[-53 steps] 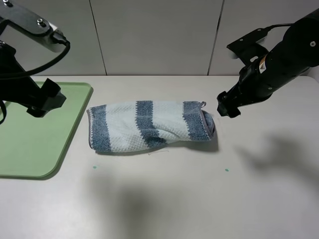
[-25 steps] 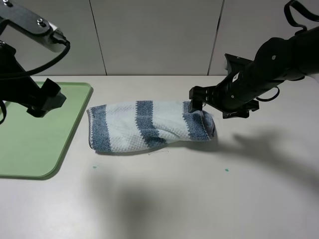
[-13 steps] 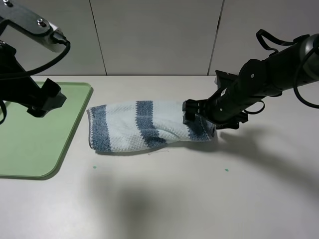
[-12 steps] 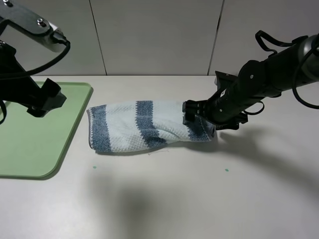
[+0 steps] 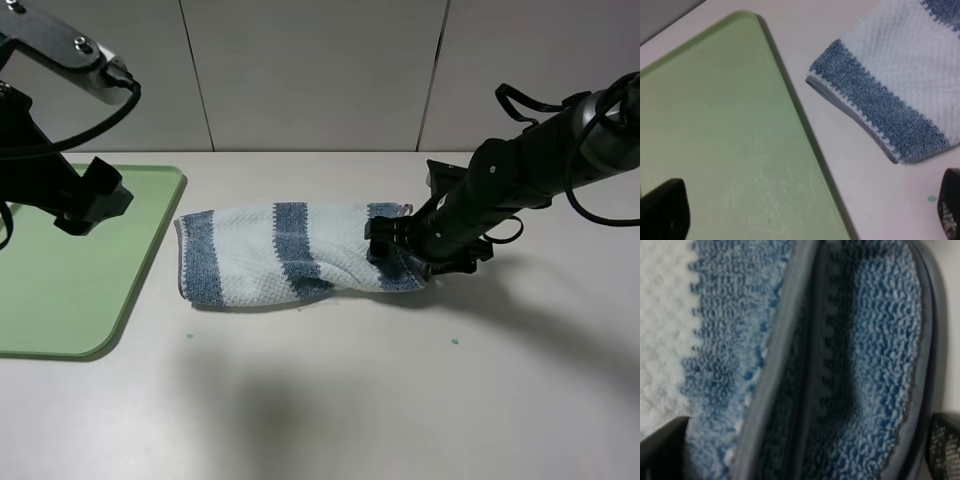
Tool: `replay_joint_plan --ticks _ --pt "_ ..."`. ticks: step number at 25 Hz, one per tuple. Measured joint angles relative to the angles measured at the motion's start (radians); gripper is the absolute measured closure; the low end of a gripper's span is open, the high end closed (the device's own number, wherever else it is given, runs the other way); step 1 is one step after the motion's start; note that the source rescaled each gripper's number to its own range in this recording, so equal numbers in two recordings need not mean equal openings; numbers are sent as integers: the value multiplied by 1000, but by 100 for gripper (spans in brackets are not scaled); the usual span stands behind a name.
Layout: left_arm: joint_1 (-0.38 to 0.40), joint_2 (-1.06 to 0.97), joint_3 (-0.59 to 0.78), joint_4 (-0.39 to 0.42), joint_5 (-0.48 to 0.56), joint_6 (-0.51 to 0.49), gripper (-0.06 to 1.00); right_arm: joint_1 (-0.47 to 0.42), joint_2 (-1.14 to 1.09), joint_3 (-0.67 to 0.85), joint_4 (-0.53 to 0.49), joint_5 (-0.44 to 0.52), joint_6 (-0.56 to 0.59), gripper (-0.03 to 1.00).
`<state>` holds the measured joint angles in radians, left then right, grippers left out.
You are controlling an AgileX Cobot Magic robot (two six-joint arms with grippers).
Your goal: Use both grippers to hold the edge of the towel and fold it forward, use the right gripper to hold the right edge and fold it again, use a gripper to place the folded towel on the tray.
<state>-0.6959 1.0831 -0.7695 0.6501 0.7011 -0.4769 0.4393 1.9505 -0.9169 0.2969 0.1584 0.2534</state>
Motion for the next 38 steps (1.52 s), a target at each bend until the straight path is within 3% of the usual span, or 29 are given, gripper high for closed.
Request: replay_joint_plan --ticks 11,15,19,25,38 --pt "0 0 0 0 0 0 -5 0 8 0 53 0 -4 -3" --pt "0 0 0 0 0 0 -5 0 12 -1 85 -2 -7 6" --pt "0 0 0 0 0 0 -5 0 19 -1 107 0 -7 29" --pt "0 0 0 0 0 0 -5 8 24 -1 121 3 -7 88" --pt "0 0 0 0 0 0 -5 5 24 -2 95 13 -12 89"
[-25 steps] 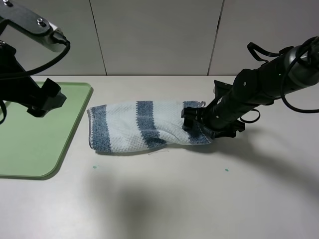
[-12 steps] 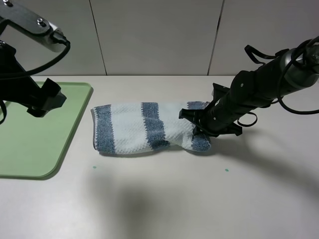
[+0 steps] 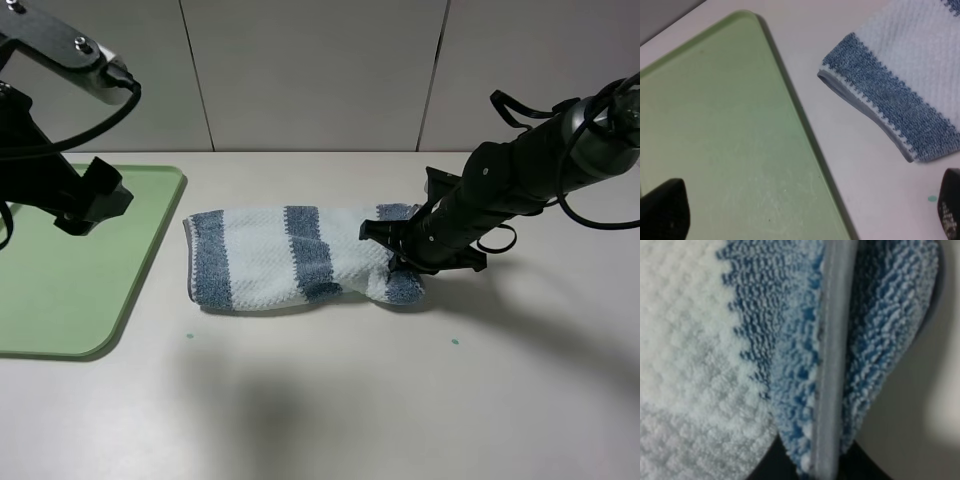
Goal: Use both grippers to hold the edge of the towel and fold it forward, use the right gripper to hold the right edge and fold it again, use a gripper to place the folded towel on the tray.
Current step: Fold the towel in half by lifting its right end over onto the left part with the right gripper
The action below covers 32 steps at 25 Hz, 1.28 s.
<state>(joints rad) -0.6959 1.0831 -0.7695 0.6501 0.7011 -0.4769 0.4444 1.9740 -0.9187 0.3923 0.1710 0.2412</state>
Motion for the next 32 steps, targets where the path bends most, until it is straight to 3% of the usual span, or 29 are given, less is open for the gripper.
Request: replay_joint_plan --ticks 32 --pt "-1 0 0 0 0 0 -5 -238 -229 2 -335 293 -25 89"
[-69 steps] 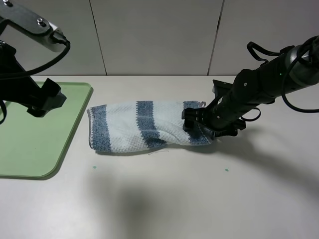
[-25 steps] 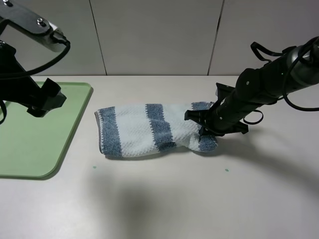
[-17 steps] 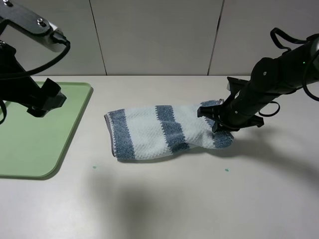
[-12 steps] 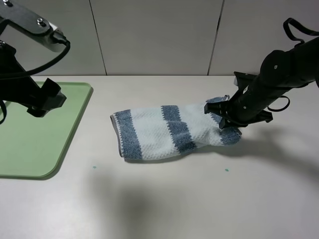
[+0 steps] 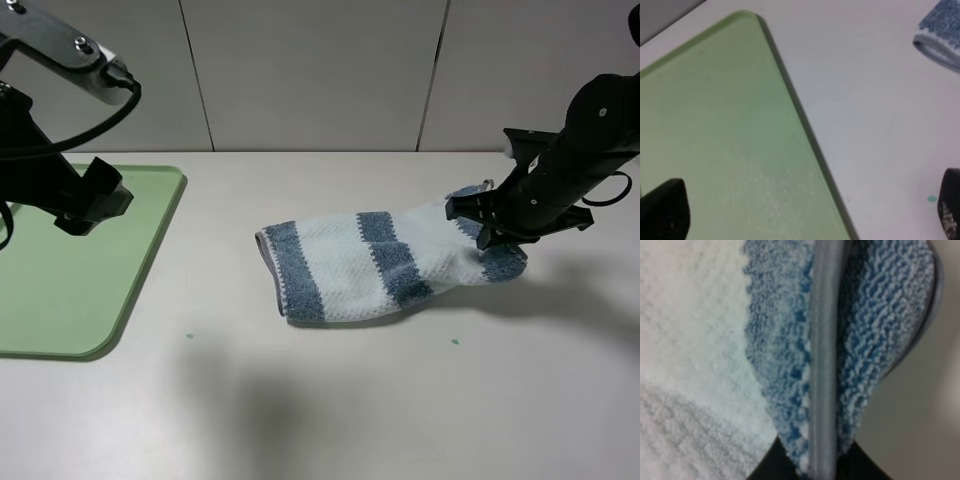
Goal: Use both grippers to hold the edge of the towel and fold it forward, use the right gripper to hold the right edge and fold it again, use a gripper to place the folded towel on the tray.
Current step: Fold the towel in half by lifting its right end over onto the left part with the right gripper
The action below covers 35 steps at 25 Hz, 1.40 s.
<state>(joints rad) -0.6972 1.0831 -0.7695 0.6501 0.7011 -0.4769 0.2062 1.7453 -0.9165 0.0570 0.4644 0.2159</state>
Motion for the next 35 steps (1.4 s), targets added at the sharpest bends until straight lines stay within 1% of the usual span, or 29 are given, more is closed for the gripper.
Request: replay_joint_plan --ticks 6,15,23,26,35 --pt "0 0 0 0 0 0 -5 -27 -8 0 -67 43 0 89" --pt "0 0 0 0 0 0 -5 -79 -56 0 -136 70 -3 89" --pt "0 0 0 0 0 0 -5 -80 -109 0 -152 107 -3 89" --pt "0 0 0 0 0 0 -5 -55 -116 0 -152 121 -3 89" --pt "0 0 0 0 0 0 -5 69 -116 0 -136 121 29 89"
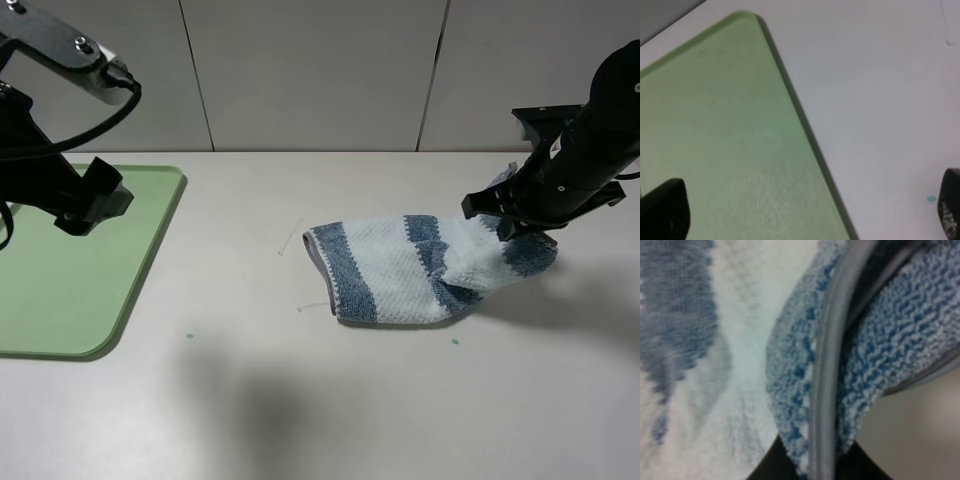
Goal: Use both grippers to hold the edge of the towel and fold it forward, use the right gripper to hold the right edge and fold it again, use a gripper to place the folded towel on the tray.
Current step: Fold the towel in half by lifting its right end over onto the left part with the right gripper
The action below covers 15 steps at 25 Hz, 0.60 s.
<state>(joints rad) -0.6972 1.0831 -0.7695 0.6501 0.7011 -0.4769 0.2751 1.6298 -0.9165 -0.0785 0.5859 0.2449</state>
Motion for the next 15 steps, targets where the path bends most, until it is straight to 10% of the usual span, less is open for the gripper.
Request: replay_joint_plan --ticks 15 --pt "0 0 0 0 0 0 -5 202 -10 0 79 -78 80 89"
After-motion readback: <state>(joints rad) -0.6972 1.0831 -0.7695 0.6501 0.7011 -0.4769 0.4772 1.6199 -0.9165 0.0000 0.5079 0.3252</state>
